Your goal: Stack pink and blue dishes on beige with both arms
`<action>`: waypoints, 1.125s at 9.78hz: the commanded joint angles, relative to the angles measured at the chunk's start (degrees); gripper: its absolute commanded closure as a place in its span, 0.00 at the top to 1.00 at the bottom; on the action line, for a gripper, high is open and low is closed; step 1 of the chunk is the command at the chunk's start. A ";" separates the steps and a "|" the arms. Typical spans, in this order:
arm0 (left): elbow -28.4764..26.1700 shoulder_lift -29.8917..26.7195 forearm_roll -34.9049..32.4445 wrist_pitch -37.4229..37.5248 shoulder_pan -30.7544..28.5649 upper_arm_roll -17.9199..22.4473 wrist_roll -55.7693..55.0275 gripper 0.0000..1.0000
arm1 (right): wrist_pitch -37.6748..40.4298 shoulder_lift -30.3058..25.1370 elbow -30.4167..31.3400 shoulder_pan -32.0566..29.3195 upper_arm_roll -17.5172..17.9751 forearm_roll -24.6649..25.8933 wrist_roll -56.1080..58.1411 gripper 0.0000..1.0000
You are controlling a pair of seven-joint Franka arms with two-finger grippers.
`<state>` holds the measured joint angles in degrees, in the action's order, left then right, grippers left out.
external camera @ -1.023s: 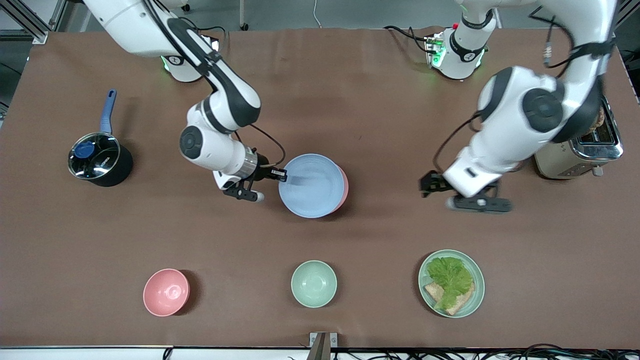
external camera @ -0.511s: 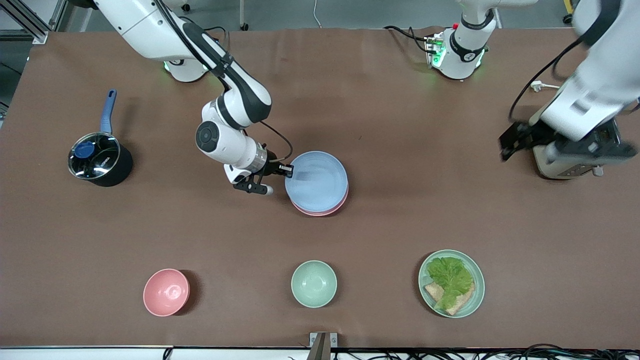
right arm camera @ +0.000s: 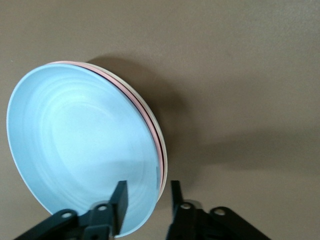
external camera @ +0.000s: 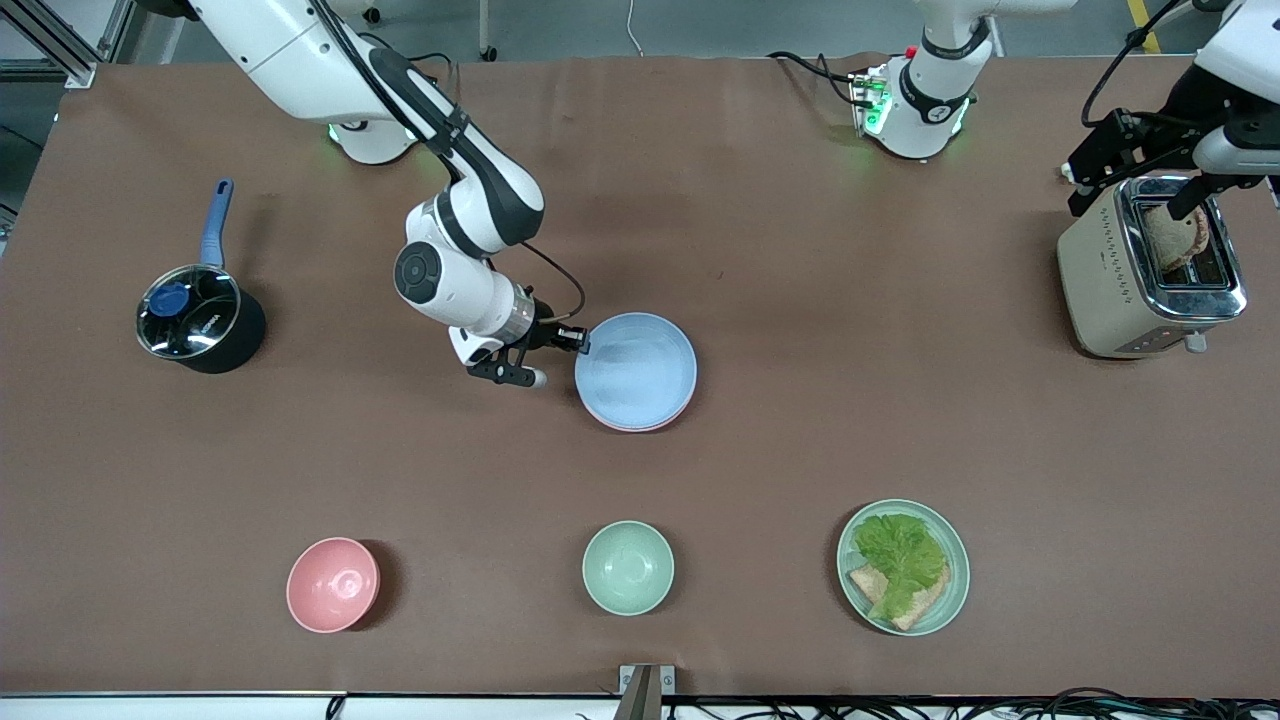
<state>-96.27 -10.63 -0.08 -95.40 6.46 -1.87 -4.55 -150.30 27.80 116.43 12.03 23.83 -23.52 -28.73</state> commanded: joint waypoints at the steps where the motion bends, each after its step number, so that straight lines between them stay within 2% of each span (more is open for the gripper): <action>1: 10.61 9.36 0.95 6.86 -0.22 0.02 0.15 1.00 | 3.93 -7.64 0.99 -3.48 0.25 0.58 -0.01 1.00; 2: 12.23 10.44 0.96 8.12 -0.31 -0.07 -0.28 1.00 | 8.66 -11.85 1.08 -6.02 0.16 1.53 -0.01 1.00; 3: 11.38 10.19 1.04 8.74 -0.48 -0.07 -1.33 1.00 | 15.06 -16.68 0.90 -8.66 -0.27 5.28 -0.10 1.00; 5: 10.05 9.93 1.74 8.83 -1.44 -0.59 -3.45 1.00 | 29.82 -22.59 -3.56 -10.97 -5.34 16.61 -0.71 1.00; 6: 9.79 9.93 2.09 8.05 -2.50 -2.16 -3.54 1.00 | 31.98 -25.83 -5.15 -11.49 -9.29 19.36 -0.28 1.00; 7: 9.70 9.84 2.18 8.04 -3.03 -2.52 -3.54 1.00 | 32.44 -28.39 -5.95 -11.85 -13.16 19.73 0.68 1.00; 8: 9.78 9.84 2.19 7.95 -3.03 -2.53 -3.02 1.00 | 36.79 -29.98 -8.39 -12.46 -16.94 20.61 1.39 1.00; 10: 10.05 9.84 1.75 7.95 -2.95 -2.53 -2.31 1.00 | 50.92 -30.09 -19.87 -13.78 -22.14 22.37 5.49 1.00; 11: 10.05 9.84 1.40 7.52 -2.95 -2.53 -2.31 1.00 | 54.99 -30.17 -22.80 -13.78 -23.82 22.90 8.48 1.00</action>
<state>-85.37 -1.17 1.48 -87.80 4.19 -3.77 -7.43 -99.94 -2.93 98.08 -1.69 0.96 -2.15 -22.39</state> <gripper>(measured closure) 0.000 0.000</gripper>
